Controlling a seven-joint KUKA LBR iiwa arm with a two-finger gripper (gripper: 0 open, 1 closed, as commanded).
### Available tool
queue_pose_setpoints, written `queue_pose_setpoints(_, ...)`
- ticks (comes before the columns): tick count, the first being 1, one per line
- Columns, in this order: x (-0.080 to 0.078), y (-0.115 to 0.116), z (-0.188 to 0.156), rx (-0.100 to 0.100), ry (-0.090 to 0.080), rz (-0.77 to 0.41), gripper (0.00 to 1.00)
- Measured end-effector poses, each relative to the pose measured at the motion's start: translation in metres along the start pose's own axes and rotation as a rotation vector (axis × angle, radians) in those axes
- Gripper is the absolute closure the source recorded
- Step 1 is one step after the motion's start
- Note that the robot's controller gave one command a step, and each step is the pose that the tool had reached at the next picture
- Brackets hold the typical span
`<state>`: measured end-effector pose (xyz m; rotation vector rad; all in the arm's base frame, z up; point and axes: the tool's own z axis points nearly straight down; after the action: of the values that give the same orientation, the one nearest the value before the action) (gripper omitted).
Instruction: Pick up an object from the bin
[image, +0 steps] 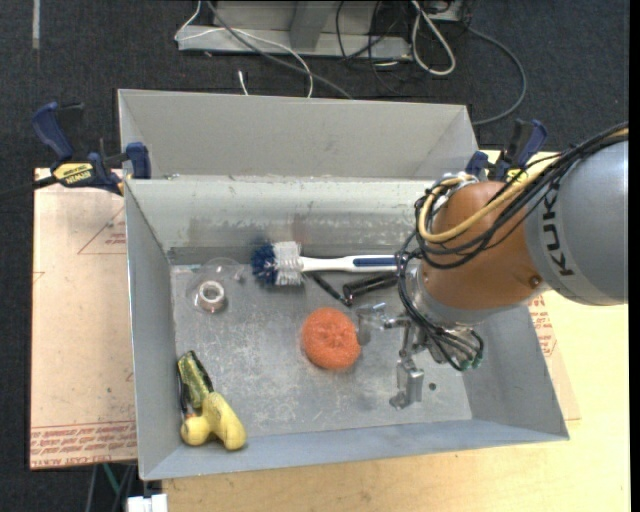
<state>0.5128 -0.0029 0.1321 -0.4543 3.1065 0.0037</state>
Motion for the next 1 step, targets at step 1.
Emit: queue_pose_setpoints(1,0.0000,-0.0001,0.0000,0.000,0.000,0.000,0.00)
